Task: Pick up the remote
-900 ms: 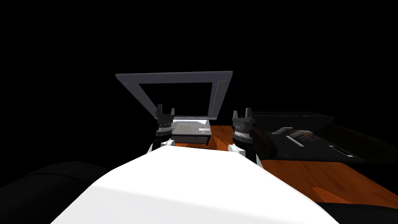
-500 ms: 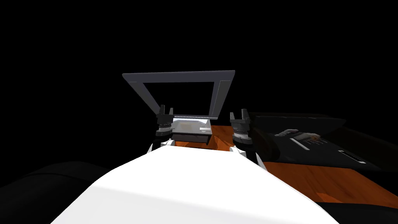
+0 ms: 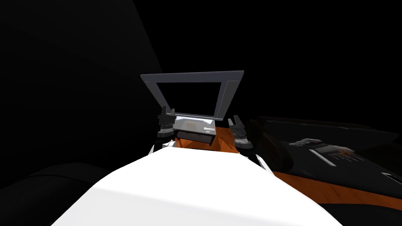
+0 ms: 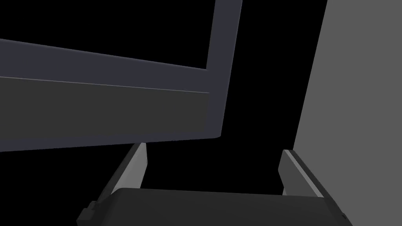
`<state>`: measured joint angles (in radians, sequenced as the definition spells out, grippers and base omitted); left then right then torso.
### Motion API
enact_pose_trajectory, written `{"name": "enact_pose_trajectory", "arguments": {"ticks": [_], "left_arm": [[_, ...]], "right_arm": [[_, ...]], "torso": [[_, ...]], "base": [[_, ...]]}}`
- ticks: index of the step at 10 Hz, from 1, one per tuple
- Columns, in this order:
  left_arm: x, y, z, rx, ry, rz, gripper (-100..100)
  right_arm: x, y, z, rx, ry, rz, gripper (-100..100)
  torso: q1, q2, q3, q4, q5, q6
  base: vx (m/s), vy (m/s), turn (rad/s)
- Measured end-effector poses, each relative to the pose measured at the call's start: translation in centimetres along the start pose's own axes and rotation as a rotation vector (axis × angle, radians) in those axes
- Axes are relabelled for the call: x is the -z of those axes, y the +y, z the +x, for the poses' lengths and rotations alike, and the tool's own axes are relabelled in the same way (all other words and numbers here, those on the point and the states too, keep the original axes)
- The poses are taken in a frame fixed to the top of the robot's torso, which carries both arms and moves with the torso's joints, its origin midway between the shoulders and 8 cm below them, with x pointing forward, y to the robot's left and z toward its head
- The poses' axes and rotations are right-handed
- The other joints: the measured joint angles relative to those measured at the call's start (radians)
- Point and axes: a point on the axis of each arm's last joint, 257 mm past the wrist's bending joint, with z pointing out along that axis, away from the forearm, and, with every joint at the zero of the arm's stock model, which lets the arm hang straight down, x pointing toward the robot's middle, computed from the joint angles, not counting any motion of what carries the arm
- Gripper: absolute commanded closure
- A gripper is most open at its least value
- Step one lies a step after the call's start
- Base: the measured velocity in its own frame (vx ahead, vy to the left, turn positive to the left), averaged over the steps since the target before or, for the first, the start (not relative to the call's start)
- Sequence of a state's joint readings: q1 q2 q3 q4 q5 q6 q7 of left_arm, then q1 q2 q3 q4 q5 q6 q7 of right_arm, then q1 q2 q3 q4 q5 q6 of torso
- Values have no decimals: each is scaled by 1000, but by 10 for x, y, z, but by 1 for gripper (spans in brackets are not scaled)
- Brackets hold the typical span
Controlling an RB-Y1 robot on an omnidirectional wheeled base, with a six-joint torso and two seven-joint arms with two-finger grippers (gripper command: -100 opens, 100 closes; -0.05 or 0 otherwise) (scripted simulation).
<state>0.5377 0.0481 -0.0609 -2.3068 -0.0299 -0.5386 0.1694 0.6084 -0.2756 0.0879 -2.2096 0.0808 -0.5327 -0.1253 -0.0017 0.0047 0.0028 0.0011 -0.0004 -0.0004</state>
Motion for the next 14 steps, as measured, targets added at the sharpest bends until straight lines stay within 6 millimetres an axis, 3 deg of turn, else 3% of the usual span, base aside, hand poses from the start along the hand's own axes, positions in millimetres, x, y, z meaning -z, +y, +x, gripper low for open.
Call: {"name": "enact_pose_trajectory", "arguments": {"ticks": [3,5,6,8,11,12,14], "left_arm": [[0,0,0,0,0,0,0],[0,0,0,0,0,0,0],[0,0,0,0,0,0,0],[0,0,0,0,0,0,0],[0,0,0,0,0,0,0],[0,0,0,0,0,0,0],[0,0,0,0,0,0,0]], "right_arm": [[25,-37,18,64,83,109,-100],[54,-76,28,118,163,219,-100],[61,-86,34,136,187,246,-100],[92,-118,43,187,264,347,-100],[132,-148,54,245,352,449,-100],[155,-165,54,268,389,499,-100],[182,-179,56,306,454,564,-100]], "torso": [[1,-2,-1,0,0,0],[0,-3,-2,-1,0,0],[0,-3,-2,-1,0,1],[1,-5,-3,-1,0,0],[1,-6,-3,-1,0,1],[1,-6,-4,-1,0,0],[1,-7,-4,-1,0,0]], "base": [[-42,-2,272],[-30,-5,232],[-11,9,290],[2,12,331],[14,12,315],[16,7,216],[27,10,310]]}}
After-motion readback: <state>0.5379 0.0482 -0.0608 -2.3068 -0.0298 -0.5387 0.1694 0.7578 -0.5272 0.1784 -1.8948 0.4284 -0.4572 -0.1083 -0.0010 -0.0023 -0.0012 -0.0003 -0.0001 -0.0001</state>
